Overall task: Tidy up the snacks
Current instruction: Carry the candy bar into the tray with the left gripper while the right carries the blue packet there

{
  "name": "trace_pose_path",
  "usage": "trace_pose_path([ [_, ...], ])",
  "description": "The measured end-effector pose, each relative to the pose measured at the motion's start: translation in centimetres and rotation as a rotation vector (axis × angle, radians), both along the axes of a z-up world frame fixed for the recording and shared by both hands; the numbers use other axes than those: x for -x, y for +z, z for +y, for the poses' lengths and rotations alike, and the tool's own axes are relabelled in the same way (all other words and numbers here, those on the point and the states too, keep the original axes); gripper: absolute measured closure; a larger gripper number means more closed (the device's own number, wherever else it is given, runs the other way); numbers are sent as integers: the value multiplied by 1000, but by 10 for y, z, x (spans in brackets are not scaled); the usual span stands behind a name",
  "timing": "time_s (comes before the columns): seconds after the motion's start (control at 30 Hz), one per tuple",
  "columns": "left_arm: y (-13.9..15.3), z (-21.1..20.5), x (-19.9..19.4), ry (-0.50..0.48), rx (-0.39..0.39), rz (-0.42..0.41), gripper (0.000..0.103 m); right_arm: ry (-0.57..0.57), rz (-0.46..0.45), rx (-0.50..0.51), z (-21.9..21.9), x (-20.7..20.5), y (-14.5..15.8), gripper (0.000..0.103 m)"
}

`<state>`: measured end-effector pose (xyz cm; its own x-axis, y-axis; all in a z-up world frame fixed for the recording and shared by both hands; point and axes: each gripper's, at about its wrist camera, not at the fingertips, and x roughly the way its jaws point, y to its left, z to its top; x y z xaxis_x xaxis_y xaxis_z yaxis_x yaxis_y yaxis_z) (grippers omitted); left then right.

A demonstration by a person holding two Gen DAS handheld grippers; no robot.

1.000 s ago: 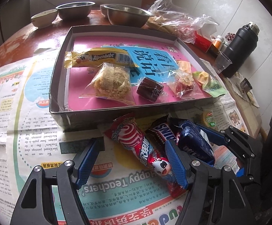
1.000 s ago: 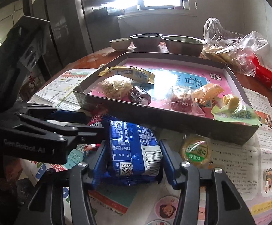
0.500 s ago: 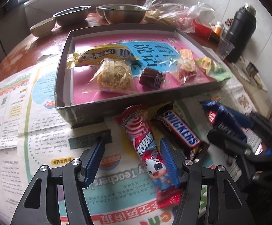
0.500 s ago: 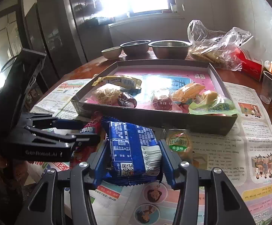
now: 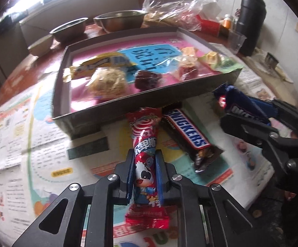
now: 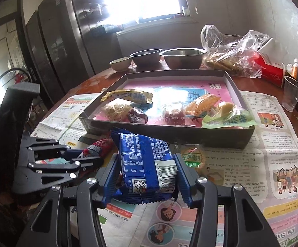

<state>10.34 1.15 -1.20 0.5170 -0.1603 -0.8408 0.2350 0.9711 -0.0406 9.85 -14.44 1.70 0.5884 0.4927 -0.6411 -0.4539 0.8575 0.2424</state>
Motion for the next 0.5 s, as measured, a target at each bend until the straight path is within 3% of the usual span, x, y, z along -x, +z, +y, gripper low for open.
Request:
trace_pose_path([
  [0.2,5,0,2,-10,63,7,87,-10,-5,-15,-3,-1,3,51],
  [0.5,30,10,7,6,105,-53,87,-27,-11,-35,-8,2,7,51],
])
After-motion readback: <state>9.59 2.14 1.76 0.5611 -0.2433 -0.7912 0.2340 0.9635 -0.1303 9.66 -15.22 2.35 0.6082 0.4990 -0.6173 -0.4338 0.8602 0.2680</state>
